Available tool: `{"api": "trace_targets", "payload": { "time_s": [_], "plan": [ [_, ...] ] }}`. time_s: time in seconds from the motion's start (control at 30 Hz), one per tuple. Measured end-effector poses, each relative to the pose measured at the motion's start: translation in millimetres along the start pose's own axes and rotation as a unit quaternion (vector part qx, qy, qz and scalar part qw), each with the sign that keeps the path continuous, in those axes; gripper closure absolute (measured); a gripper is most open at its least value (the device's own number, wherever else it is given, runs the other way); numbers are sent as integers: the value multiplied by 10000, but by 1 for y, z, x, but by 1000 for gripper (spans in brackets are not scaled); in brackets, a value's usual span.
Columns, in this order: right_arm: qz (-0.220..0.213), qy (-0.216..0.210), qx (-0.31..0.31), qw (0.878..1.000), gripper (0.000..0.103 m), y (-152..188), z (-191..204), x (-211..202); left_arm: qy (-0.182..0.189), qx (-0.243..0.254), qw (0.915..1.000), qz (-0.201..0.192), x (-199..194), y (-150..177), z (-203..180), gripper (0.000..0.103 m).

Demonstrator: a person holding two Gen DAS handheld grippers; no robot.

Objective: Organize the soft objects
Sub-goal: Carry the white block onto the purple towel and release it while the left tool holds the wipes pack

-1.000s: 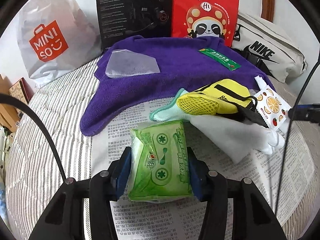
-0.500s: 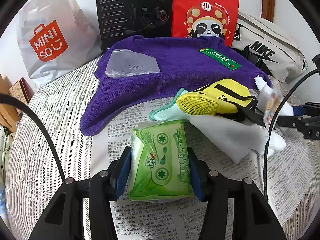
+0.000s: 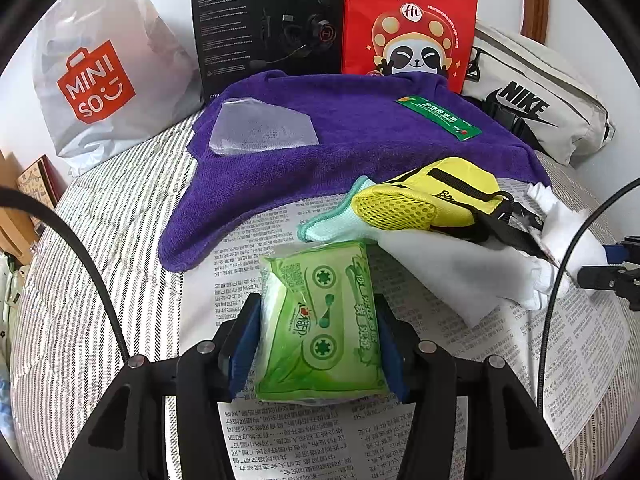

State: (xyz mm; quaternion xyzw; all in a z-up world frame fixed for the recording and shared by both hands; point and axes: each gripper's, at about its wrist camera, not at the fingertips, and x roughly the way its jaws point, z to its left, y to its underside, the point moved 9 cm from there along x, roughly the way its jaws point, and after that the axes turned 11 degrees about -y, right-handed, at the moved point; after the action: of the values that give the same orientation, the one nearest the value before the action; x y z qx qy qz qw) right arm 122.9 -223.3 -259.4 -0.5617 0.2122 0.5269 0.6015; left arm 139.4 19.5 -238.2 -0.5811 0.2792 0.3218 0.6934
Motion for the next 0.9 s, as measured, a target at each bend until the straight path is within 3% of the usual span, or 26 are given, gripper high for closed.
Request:
{"api": "trace_targets", "payload": {
  "time_s": [0.1,0.17,0.2,0.23,0.4,0.7,0.9],
  "plan": [
    [-50,-10,45,10000,33,-7,-1,5,-5,-6,10000,2,0,0,0,52],
    [-90,22,15,10000,32,-13,0,9,-7,-10,10000,2,0,0,0,52],
    [-135,4,-29,9999,36,-15,2,10,-7,-10,10000,2,0,0,0,52],
    [-149,-15,-68,9999,46,-17,4,12,-8,-10,10000,2,0,0,0,52],
    [-122,-330,-56,9994,47,-16,13,2,-4,-20,10000,0,0,0,1,54],
    [-471,-429,-168,9978,46,-30,28,-35,99,-94,9999,48,-12,-2,9,55],
    [-520,-400,-251,9975,46,-47,34,-35,451,-465,9978,109,-22,-11,25,55]
  ]
}}
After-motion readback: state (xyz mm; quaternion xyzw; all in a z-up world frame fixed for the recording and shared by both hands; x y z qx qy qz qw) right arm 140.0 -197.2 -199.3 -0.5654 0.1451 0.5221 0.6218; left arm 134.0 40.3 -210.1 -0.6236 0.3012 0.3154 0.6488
